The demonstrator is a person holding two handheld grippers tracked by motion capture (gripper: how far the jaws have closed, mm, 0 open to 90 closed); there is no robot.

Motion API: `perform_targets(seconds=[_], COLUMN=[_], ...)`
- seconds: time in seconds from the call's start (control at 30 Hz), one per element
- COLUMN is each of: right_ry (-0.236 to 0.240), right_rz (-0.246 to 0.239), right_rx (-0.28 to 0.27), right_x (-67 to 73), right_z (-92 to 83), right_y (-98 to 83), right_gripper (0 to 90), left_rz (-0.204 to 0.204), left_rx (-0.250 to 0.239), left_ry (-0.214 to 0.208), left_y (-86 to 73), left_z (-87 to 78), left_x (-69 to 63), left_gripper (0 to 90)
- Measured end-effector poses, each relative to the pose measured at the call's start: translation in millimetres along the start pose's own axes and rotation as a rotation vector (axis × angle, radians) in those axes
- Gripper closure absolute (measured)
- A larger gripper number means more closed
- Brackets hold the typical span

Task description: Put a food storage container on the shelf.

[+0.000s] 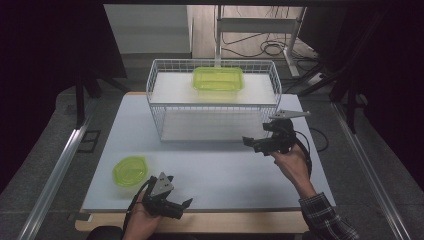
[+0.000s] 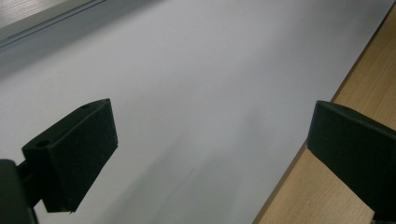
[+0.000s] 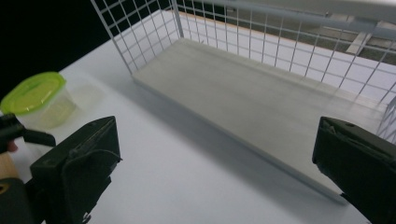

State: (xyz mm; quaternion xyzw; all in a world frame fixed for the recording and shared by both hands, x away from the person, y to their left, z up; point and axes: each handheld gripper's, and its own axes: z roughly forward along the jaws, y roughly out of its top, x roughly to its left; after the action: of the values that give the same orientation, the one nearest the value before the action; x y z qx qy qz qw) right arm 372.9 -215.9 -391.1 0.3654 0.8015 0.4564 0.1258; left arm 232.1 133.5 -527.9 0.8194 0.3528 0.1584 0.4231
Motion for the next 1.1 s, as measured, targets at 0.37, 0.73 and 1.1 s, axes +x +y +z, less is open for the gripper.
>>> perform_targets(seconds=[0.37,0.73,1.1], right_ry=[-0.007,-0.034,-0.071], right_rz=[-0.017,-0.067,-0.067], right_rx=[0.002,0.026,0.022], right_x=[3.0,19.2,20.5], right_z=[2.2,1.3,-5.2], right_y=[-37.3,-75.2,-101.2], right_gripper=[0.5,0.5,2.2], left_rz=[0.009,0.006,0.052], left_rx=[-0.006,-0.004,0.008], left_ry=[0.003,0.011,0.015], left_y=[-0.5,-1.3,-1.2], left_z=[0.8,0.9,2.5], left_x=[0.0,0.7,-3.0], left_gripper=[1.6,1.6,1.5])
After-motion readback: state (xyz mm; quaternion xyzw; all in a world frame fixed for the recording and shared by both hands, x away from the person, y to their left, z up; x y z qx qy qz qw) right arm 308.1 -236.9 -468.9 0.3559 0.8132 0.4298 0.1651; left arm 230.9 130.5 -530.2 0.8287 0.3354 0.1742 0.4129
